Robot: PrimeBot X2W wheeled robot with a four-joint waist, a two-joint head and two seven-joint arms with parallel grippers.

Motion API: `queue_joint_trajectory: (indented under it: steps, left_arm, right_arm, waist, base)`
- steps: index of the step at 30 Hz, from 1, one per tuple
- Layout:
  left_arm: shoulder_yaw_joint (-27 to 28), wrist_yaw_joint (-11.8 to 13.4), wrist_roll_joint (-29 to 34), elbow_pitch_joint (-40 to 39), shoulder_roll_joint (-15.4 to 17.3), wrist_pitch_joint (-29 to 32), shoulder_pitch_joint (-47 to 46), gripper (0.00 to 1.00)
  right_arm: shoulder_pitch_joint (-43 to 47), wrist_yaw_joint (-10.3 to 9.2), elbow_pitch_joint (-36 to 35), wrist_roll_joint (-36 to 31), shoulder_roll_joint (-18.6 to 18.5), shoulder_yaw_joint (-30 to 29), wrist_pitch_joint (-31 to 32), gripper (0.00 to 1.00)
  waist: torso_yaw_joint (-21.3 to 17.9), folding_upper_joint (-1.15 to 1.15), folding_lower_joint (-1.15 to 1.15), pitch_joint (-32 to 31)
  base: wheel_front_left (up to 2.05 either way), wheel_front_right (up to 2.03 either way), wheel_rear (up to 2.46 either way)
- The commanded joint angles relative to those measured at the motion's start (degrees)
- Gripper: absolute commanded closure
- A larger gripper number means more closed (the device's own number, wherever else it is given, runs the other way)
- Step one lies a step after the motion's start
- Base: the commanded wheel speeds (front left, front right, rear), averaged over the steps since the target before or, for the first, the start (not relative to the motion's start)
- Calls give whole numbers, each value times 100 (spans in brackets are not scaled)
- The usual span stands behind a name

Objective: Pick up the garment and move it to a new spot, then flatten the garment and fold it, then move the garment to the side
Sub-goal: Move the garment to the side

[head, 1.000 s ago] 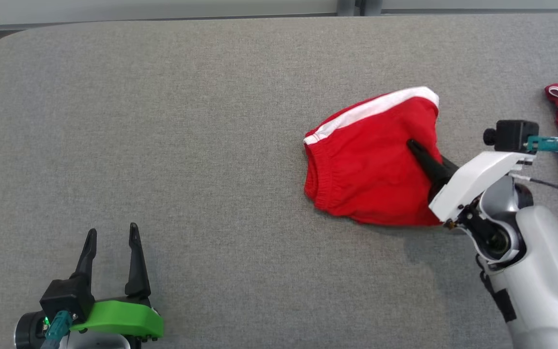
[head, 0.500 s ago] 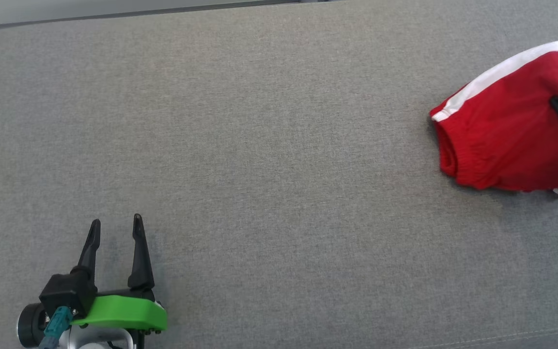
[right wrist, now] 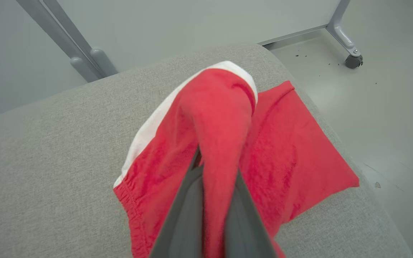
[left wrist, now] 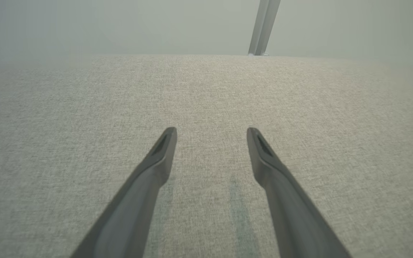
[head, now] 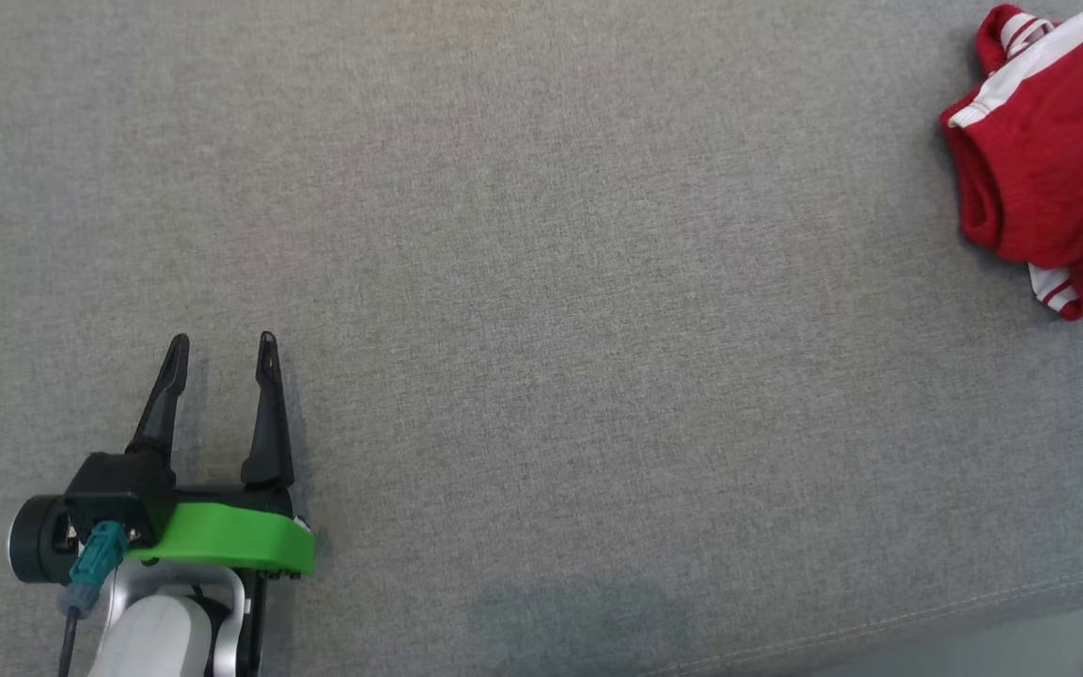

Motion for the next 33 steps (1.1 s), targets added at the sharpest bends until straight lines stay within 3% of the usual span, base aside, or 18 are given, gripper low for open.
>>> queue_joint_trajectory:
  steps: [1,4,9,15,16,17,18,19,20,24,27,33]
  left_arm:
    - [3,-28,54,-21,60,29,-127,0]
    - [-23,-32,65,-34,67,42,-229,0]
    - [-49,-1,37,-14,15,12,-262,0]
    - [16,50,-15,-6,53,-28,-142,0]
    - [18,58,-17,-13,66,-23,-143,0]
    - [23,66,-18,-23,78,-13,-146,0]
    - [30,71,-17,-34,92,0,-151,0]
    - [34,84,-14,-44,105,9,-157,0]
    - [40,95,-13,-51,118,14,-159,0]
    - [38,114,-7,-71,131,23,-128,0]
    - [12,126,-31,-46,144,30,-79,0]
    - [-54,131,-31,17,111,-15,24,0]
  right_arm:
    - [-139,2,82,-122,-26,-26,-58,100]
    - [-426,2,312,-364,-80,27,-127,100]
    - [-682,1,720,-709,-468,213,-223,100]
    - [-788,1,1250,-978,-840,176,-308,100]
    - [-774,0,1321,-1019,-868,147,-321,96]
    - [-759,0,1394,-1066,-877,107,-337,86]
    - [-738,0,1464,-1109,-886,66,-343,63]
    - [-712,0,1530,-1135,-888,28,-342,23]
    - [-680,0,1586,-1196,-906,-5,-353,0]
    - [-549,0,1704,-1311,-948,-67,-412,0]
    - [-437,0,1795,-1548,-940,-189,-815,0]
    - [-243,0,1659,-1616,-1012,123,-1825,0]
  waist:
    - [32,0,0,367]
    - [172,0,0,536]
    - [389,0,0,621]
    - [432,0,0,588]
    - [423,0,0,581]
    - [411,0,0,575]
    - [397,0,0,570]
    - [381,0,0,563]
    - [365,0,0,555]
    - [319,0,0,521]
    - [297,0,0,402]
    - [332,0,0,4]
  base:
    - [0,0,0]
    - [0,0,0]
    - [0,0,0]
    - [0,0,0]
    - [0,0,0]
    - [0,0,0]
    - [0,0,0]
    - [0,0,0]
    - [0,0,0]
    - [0,0,0]
    - [0,0,0]
    - [0,0,0]
